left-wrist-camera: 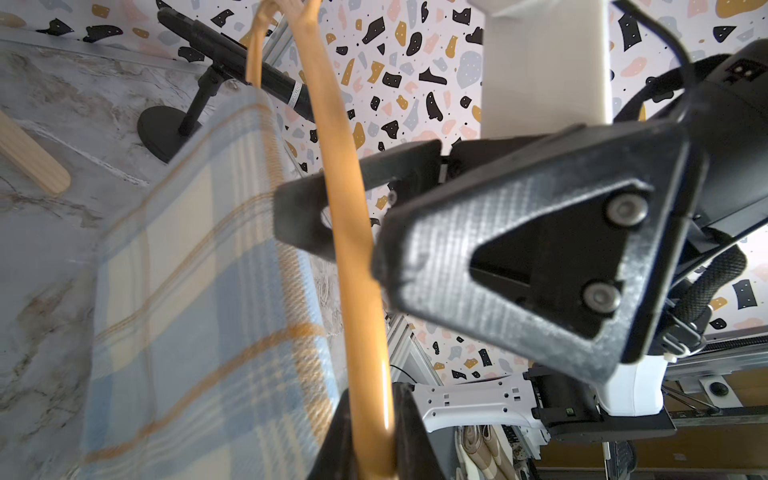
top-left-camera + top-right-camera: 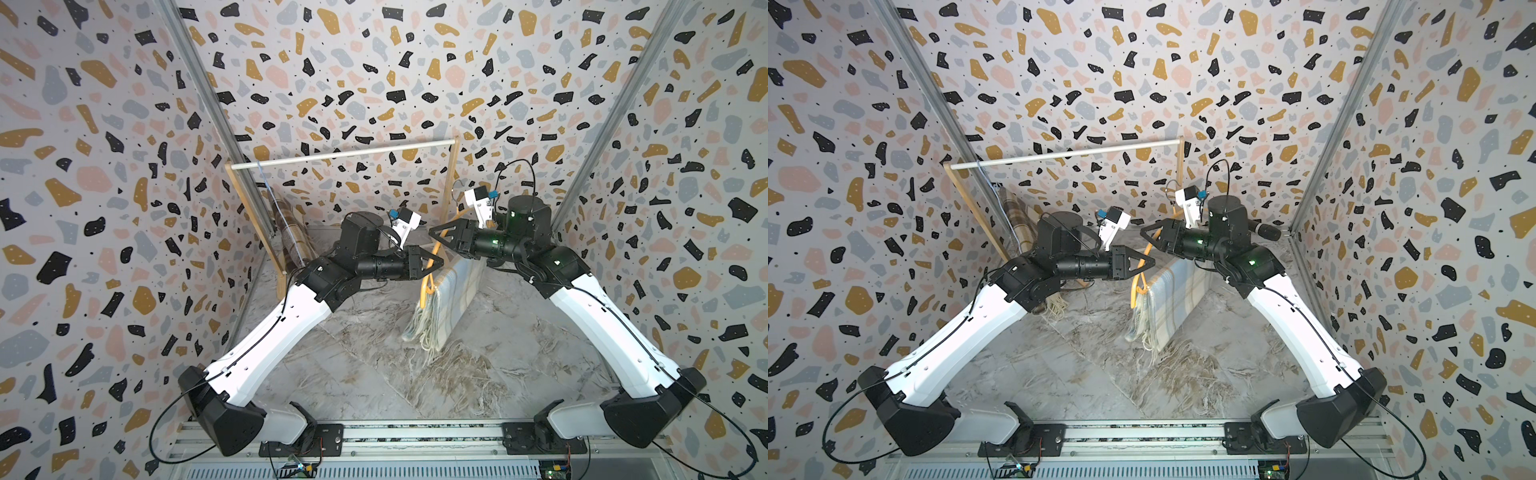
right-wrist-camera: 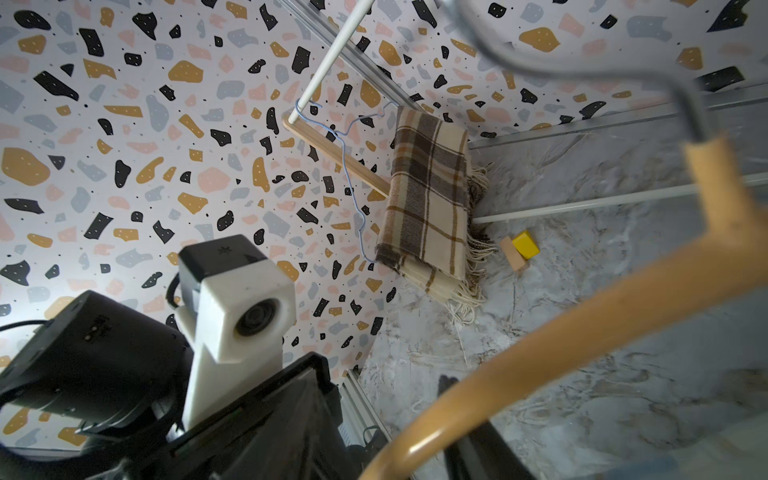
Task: Hang the scarf on the hanger
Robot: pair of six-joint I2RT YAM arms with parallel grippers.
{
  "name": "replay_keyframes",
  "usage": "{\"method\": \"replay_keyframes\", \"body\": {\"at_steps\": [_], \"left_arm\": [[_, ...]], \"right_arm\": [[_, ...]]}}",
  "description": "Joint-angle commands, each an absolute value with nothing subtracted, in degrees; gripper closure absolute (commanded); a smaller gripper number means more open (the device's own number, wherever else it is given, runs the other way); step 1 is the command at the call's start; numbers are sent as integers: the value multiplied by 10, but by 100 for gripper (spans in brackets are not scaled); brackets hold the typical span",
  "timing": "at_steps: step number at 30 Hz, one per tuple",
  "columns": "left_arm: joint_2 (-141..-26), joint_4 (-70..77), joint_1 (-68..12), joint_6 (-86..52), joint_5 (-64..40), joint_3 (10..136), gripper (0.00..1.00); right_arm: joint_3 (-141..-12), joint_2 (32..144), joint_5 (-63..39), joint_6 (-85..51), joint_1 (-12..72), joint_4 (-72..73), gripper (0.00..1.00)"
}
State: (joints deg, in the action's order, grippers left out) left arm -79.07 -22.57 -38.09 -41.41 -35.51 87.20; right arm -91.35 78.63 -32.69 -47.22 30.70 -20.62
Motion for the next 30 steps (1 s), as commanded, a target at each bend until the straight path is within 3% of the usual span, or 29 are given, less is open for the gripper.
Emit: {"method": "replay_keyframes", "body": {"at_steps": [1, 6, 15, 21, 26, 30], "left_arm": [[-769, -178, -385, -401, -345, 871, 100], [-762, -202, -385, -374, -316, 872, 100], [-731, -216, -385, -339, -242, 888, 100], [-718, -194, -385, -325, -193, 897, 100], [-723, -181, -385, -312, -144, 921, 100], [-738, -176, -384, -310, -128, 951, 100]], "right_arm": [[-925, 740, -316, -422, 295, -220, 41], [-901, 710, -305, -400, 280, -253, 34], [-762, 606, -255, -192, 279, -276, 26], [-615, 571, -326, -130, 290, -102, 24], [-548, 579, -255, -33, 368, 14, 20], [-496, 599, -234, -35, 398, 125, 19]]}}
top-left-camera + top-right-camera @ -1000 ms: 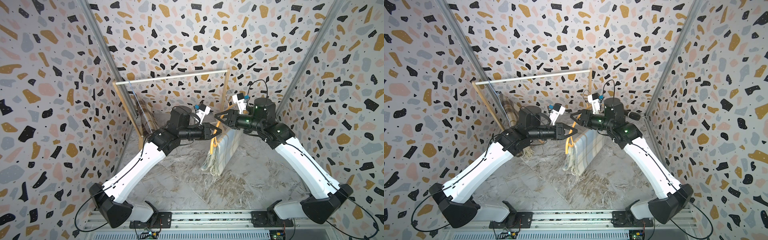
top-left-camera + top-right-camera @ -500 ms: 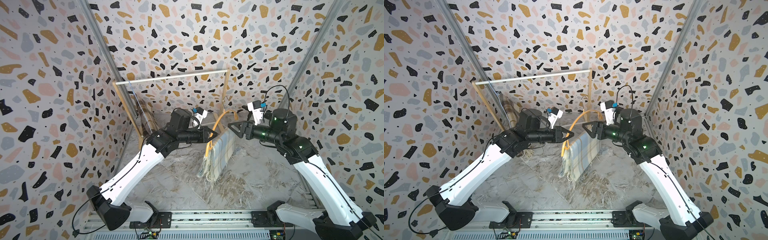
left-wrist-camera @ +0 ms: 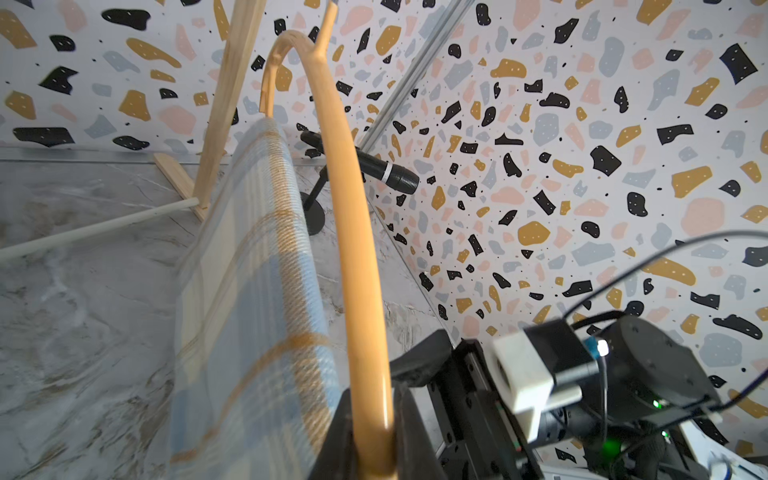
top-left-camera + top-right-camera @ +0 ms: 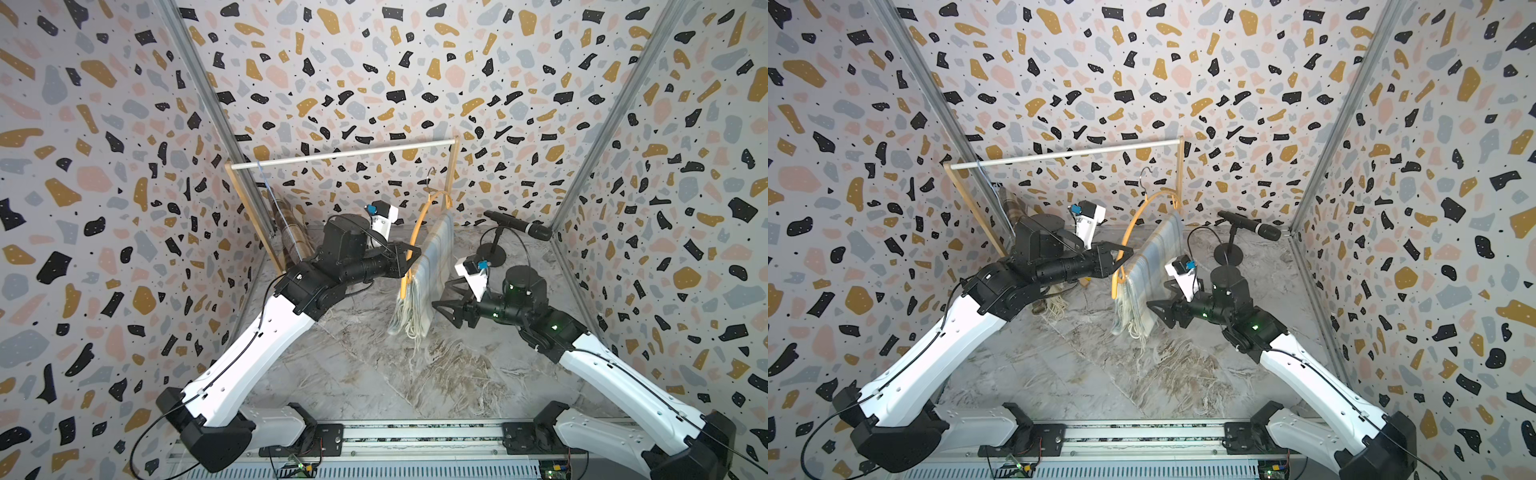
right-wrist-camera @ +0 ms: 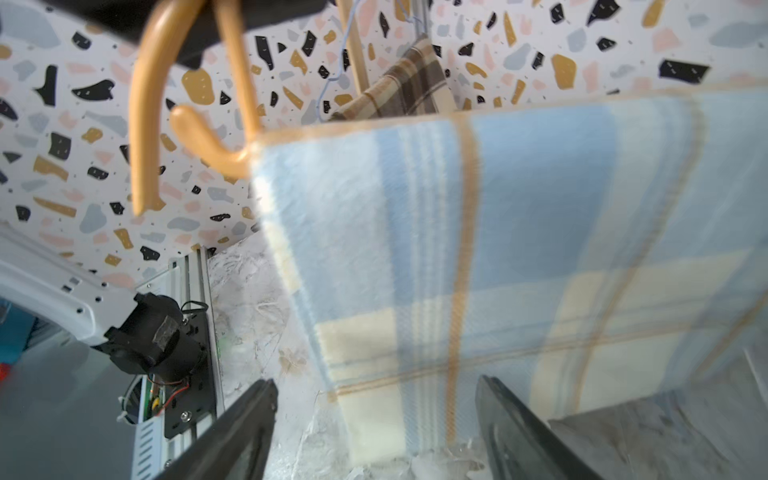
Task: Hang the scarf on the hanger
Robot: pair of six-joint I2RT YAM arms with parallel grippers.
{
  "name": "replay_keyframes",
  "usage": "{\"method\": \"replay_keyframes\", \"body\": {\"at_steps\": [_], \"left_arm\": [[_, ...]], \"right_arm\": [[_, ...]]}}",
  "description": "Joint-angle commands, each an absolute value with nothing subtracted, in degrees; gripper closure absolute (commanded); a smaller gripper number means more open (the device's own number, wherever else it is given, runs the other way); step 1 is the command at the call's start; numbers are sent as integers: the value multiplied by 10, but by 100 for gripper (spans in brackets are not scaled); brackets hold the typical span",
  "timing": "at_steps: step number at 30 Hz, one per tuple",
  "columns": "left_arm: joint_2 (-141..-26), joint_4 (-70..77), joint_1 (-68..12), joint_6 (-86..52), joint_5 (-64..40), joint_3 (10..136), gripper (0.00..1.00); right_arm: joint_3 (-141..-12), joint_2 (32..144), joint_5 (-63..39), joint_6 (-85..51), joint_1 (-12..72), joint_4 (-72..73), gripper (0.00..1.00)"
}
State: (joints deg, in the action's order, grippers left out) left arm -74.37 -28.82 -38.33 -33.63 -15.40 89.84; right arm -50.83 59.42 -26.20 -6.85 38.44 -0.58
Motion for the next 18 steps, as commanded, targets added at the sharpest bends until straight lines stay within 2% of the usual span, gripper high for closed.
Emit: {"method": "replay_keyframes", "body": {"at_steps": [1, 5, 11, 14, 18], "left_arm": [[-741, -176, -384, -309, -122, 957, 100], [-751, -171, -385, -309, -113, 970, 100], [-757, -168, -385, -308, -107, 975, 100], [-758, -170, -385, -305, -103, 976, 100], [-758, -172, -384, -299, -94, 974, 100]], "right_arm": [[-493, 608, -228, -32, 406, 131, 19], [-493, 654, -190, -16, 432, 142, 19], [-517, 713, -142, -35, 442, 156, 29], [-520, 728, -121, -44, 444, 161, 43], [-510, 733, -118, -57, 445, 163, 67]]}}
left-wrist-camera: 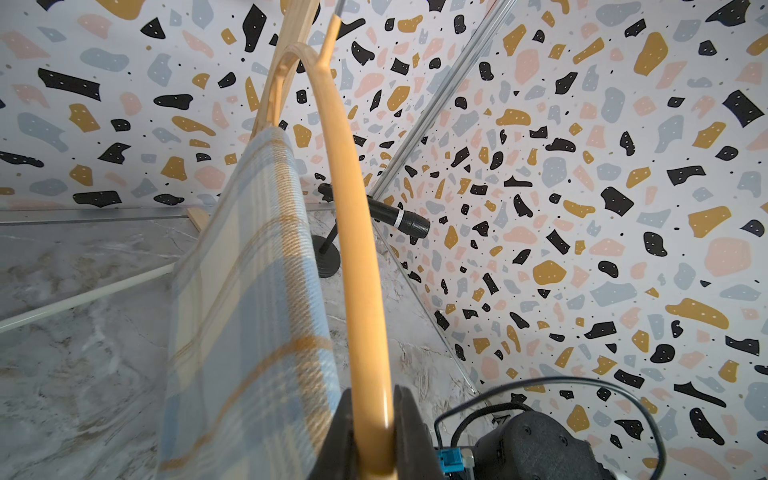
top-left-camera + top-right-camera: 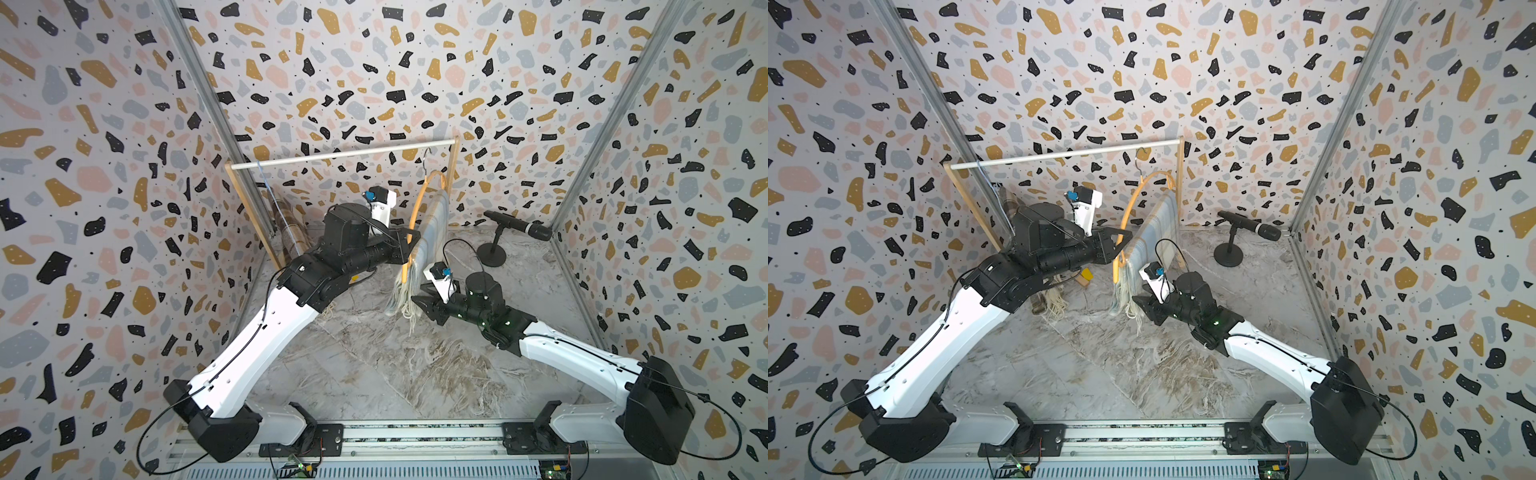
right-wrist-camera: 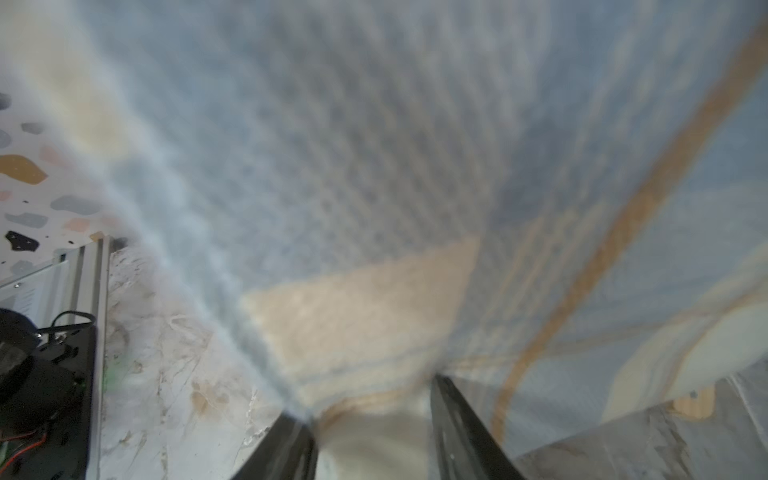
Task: Hang the scarf on the hanger
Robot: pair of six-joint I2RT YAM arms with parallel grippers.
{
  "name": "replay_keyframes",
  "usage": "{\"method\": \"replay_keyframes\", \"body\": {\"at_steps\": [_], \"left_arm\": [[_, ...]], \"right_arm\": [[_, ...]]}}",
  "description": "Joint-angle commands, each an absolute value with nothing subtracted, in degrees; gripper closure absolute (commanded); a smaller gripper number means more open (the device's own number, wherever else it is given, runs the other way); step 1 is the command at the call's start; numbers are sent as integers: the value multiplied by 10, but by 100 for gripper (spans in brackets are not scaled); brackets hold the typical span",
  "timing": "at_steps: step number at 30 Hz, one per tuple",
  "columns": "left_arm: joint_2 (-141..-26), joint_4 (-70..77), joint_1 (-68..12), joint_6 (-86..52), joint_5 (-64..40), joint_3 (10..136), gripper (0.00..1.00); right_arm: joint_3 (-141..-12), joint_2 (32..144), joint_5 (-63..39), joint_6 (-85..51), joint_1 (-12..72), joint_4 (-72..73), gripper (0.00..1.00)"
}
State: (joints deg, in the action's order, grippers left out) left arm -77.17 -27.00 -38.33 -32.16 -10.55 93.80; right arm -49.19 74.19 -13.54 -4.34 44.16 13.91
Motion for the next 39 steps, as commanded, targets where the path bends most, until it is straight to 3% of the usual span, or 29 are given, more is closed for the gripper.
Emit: {"method": "replay_keyframes", "body": {"at_steps": [1, 5, 22, 35, 39], "left_arm": [[-758, -170, -385, -299, -94, 972, 100], [-761, -162, -385, -299, -94, 969, 100], [-772, -150, -385, -289, -88, 959, 100], [-751, -143, -384, -295, -62, 935, 100], [-737, -140, -384, -293, -33, 918, 100]], "right_arm": [[-510, 734, -120, -62, 446, 160, 74], [-511, 738, -129, -79, 447, 146, 100], [-463, 692, -93, -108, 480, 116, 100], [-496, 600, 3, -65, 480, -5, 26], [-499, 576, 9, -63, 480, -21, 14]]}}
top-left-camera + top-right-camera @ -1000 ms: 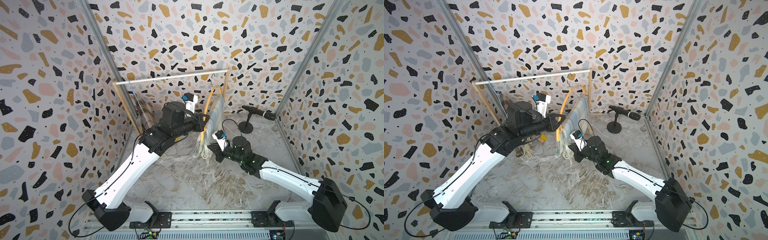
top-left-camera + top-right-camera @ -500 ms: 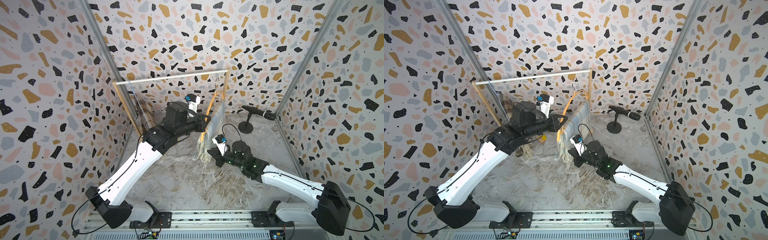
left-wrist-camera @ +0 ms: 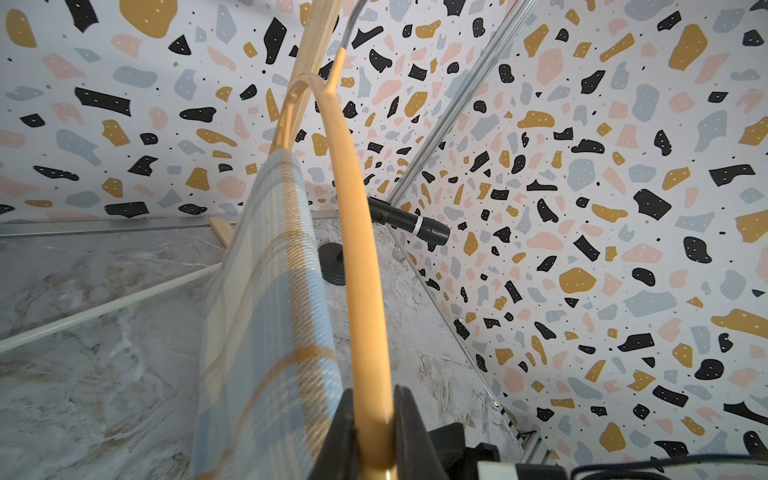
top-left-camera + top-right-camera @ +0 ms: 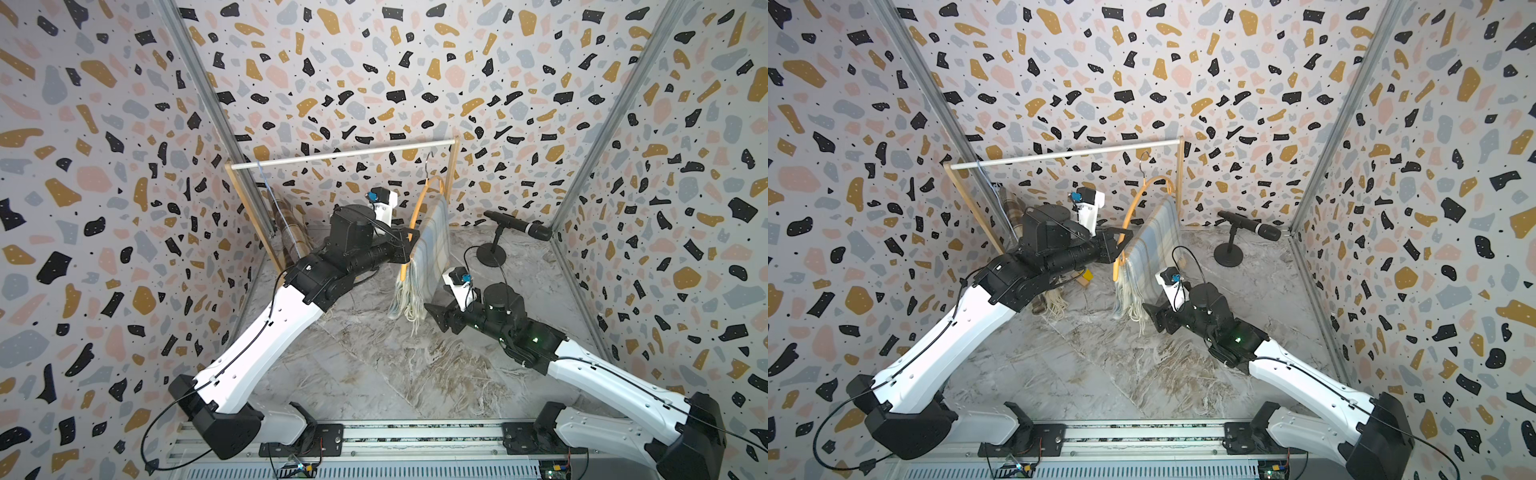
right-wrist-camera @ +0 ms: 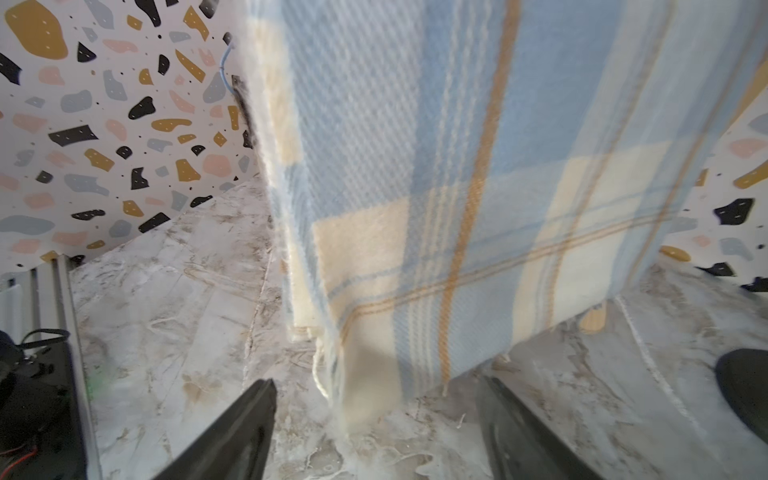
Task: Hang the scarf on the hanger
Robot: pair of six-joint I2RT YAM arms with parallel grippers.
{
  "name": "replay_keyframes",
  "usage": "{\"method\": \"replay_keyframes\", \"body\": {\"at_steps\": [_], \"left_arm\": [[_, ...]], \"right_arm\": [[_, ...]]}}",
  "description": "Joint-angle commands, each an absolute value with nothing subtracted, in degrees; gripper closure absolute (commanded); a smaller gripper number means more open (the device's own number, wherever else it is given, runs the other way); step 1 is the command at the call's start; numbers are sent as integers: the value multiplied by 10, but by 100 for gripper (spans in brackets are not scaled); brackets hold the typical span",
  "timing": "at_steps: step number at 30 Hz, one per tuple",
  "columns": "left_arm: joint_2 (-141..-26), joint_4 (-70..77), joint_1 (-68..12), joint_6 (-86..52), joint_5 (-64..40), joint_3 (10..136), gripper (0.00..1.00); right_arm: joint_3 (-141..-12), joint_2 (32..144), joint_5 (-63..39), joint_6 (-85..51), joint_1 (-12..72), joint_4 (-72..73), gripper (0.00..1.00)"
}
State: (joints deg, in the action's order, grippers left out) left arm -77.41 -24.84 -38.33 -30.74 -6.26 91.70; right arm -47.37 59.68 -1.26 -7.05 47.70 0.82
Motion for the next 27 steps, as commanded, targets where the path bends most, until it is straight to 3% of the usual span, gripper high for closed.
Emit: {"method": "replay_keyframes", "body": {"at_steps": [1, 4, 11, 19, 27], "left_arm": [[-734, -138, -384, -294, -24, 914, 100], [-727, -127, -384, -308, -3, 901, 100], [-713, -50, -384, -370, 59, 859, 100], [-710, 12, -384, -421, 125, 847, 100], [-709, 14, -384, -440, 122, 860, 100]], "right_arm": [[-499, 572, 4, -66, 480, -21, 12], [-498, 568, -16, -72, 480, -18, 1], [-461, 571, -14, -57, 512, 92, 2], [-410, 634, 28, 6, 581, 244, 16], [-418, 762, 41, 60, 592, 397, 34]]}}
